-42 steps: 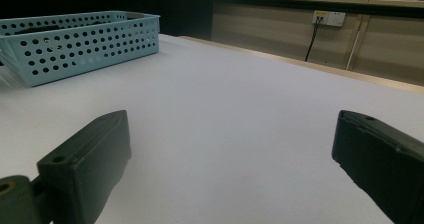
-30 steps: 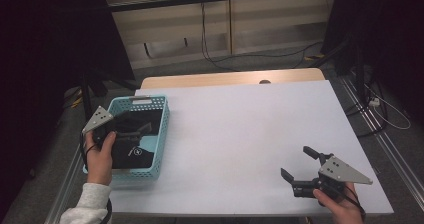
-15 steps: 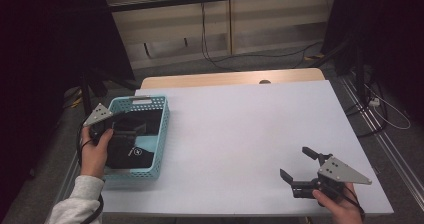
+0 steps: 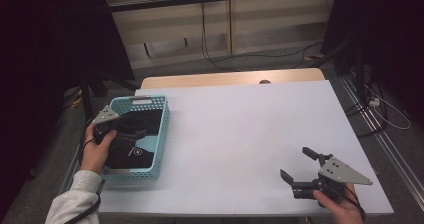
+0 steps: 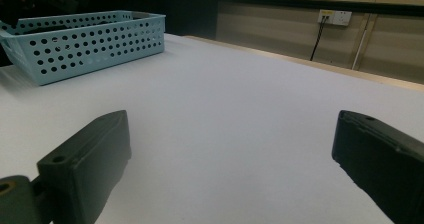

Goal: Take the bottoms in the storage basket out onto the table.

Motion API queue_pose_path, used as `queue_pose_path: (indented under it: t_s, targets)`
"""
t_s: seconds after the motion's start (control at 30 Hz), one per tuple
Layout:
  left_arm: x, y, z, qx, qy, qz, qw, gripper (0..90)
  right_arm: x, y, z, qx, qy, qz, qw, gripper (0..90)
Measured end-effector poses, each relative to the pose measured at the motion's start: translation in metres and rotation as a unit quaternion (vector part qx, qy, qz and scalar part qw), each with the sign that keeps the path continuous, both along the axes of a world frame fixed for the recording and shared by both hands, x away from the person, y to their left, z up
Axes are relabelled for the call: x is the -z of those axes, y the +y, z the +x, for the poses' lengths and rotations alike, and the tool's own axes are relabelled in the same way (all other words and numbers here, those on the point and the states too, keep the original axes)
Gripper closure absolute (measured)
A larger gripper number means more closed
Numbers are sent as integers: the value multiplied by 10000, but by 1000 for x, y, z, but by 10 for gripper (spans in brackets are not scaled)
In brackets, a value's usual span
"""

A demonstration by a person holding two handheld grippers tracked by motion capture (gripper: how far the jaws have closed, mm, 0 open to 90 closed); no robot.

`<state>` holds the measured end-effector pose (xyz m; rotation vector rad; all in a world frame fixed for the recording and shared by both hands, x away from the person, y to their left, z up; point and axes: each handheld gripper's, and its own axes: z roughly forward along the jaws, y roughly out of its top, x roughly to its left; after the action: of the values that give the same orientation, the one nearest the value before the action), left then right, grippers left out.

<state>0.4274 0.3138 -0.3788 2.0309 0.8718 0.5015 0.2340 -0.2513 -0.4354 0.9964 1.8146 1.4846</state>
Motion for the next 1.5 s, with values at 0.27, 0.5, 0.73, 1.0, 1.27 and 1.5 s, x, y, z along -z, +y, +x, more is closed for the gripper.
queue_pose_path:
  t_s: [0.27,0.5,0.73,1.0,1.27,1.5]
  targets:
    - [12,1,5,168,178,260,9994,42,0,1,0,-2,4,-20,10000,18]
    - [17,3,7,191,261,441,9985,42,0,0,0,-13,-1,-14,10000,18]
    - [26,9,7,413,462,714,9955,54,0,2,0,-40,4,-13,10000,18]
    - [34,5,8,960,678,1000,9880,56,0,1,-1,-39,3,-3,10000,18]
    - [43,9,8,1120,934,1294,9808,56,0,1,0,-38,13,-23,10000,18]
    - [50,15,8,1202,1101,1333,9776,58,1,1,0,-36,24,-18,10000,18]
